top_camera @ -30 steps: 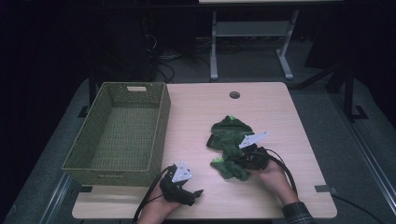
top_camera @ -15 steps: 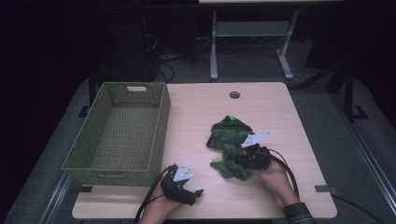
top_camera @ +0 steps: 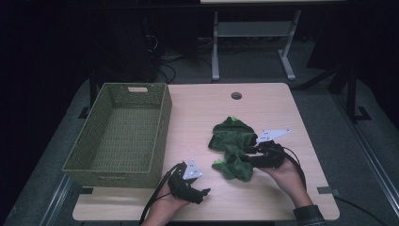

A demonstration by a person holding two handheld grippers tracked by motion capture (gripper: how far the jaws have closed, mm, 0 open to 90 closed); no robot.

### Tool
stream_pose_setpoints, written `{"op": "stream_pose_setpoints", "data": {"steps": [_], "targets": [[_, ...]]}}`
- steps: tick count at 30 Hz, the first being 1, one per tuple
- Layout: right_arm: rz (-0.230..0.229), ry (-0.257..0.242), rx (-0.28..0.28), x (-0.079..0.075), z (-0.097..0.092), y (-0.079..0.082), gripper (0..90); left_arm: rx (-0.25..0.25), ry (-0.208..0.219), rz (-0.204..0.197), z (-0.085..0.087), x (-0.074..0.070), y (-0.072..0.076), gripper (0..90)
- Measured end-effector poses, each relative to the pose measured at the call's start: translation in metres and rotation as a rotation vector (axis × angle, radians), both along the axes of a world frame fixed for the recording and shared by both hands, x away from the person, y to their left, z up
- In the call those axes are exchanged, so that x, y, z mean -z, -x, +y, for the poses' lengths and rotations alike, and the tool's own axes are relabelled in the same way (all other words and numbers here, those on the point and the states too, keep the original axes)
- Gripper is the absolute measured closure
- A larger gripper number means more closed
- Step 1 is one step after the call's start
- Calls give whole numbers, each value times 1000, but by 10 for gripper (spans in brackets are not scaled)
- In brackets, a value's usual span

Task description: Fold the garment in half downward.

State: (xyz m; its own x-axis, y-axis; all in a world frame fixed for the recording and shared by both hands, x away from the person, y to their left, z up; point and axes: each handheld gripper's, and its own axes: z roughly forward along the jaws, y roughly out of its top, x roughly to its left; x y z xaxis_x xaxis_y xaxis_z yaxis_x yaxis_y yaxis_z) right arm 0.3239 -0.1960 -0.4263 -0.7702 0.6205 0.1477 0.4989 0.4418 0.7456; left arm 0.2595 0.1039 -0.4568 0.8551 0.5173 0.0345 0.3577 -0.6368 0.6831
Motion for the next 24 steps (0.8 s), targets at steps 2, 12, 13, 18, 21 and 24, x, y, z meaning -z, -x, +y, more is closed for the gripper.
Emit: {"op": "stream_pose_setpoints", "data": {"steps": [2,12,13,18,21,24], "targets": [[-11,-3,1,-2,-2,-1,544,0,8,15,-3,-4,-6,210],[-10,44,54,-13,-16,-22,596,25,44,21,-21,-28,-50,321],[-1,48,60,-14,-16,-25,595,21,44,13,-22,-30,-55,329],[-12,25,93,-17,-19,-43,561,9,77,23,-28,-39,-80,399],[-4,17,103,-19,-21,-55,561,3,76,10,-35,-43,-96,432],[-15,22,117,-22,-20,-68,565,-10,80,-11,-41,-47,-112,487]]}}
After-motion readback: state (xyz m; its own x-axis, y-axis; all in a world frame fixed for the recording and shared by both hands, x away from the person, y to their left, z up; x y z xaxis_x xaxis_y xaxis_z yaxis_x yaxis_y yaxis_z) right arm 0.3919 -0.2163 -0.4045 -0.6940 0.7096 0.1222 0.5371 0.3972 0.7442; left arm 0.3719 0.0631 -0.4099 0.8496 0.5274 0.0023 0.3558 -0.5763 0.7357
